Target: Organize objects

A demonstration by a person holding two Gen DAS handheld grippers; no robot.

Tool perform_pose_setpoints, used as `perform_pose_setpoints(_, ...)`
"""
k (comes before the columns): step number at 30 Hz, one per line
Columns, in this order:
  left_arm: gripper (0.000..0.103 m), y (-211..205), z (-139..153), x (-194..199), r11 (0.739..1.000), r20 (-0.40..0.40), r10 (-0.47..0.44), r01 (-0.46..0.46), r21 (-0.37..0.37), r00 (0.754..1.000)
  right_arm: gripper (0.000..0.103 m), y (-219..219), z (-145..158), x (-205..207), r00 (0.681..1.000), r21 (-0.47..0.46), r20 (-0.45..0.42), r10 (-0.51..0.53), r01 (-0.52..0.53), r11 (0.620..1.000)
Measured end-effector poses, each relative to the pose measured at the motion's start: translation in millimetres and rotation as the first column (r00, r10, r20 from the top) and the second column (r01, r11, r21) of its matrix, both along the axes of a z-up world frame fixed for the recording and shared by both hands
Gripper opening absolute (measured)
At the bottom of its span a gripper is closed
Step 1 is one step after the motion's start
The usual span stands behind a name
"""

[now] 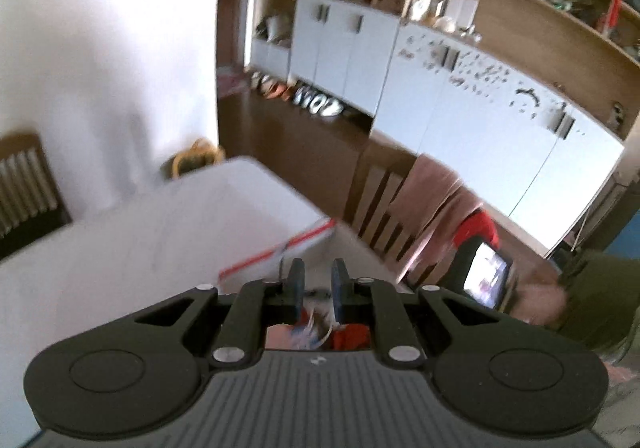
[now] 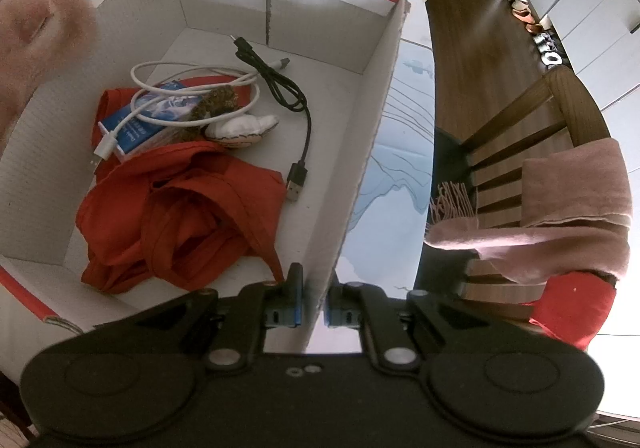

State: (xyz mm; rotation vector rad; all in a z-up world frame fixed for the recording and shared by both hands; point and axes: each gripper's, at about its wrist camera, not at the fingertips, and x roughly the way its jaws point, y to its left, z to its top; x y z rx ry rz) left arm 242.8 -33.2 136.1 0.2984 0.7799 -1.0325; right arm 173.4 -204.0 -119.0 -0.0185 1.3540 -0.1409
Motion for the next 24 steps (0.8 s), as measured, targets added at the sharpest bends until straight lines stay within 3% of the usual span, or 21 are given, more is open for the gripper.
perform_pose_setpoints(2, 0.013, -10.1, 11.6, -3.5, 1.000, 0.036, -0.024, 0.024, -0.006, 0.999, 0.008, -0.1, 0.1, 0.0, 1.000, 0.000, 0.000, 0.001, -0.001, 1.000)
perform_pose_setpoints(5, 0.013, -18.3, 3.4, -1.9, 0.999, 0.019, -0.035, 0.035, 0.022, 0.999, 0.008, -0.1, 0.3, 0.1, 1.000, -0.001, 0.000, 0.001, -0.001, 1.000)
perform_pose_setpoints(10, 0.013, -11.2, -43.3, 10.6, 0.996, -0.063, 0.010, -0.004, 0.093, 0.998, 0.008, -0.1, 0.0, 0.0, 1.000, 0.004, 0.001, 0.002, -0.002, 1.000)
perform_pose_setpoints(14, 0.016, 5.5, -78.6, 19.2, 0.985, -0.074, 0.061, -0.048, 0.167, 0.995, 0.008, -0.3, -2.3, 0.6, 1.000, 0.006, -0.005, 0.004, -0.004, 1.000)
perform_pose_setpoints(17, 0.043, 20.2, -105.6, 26.8, 0.972, -0.090, 0.099, -0.077, 0.222, 0.991, 0.008, -0.1, -3.2, 0.9, 1.000, 0.006, -0.009, 0.006, -0.005, 1.000)
perform_pose_setpoints(18, 0.065, 25.3, -115.8, 29.5, 0.969, -0.097, 0.111, -0.086, 0.233, 0.989, 0.008, -0.3, -3.2, 0.9, 1.000, 0.007, -0.009, 0.006, -0.005, 1.000)
perform_pose_setpoints(19, 0.072, 31.2, -124.0, 29.3, 0.966, -0.098, 0.116, -0.089, 0.243, 0.988, 0.008, -0.5, -3.1, 1.0, 1.000, 0.008, -0.010, 0.006, -0.006, 1.000)
perform_pose_setpoints(24, 0.072, 52.2, -180.8, 43.2, 0.934, -0.141, 0.198, -0.143, 0.328, 0.970, 0.008, -0.6, -3.9, 1.1, 1.000, 0.009, -0.013, 0.005, -0.005, 1.000)
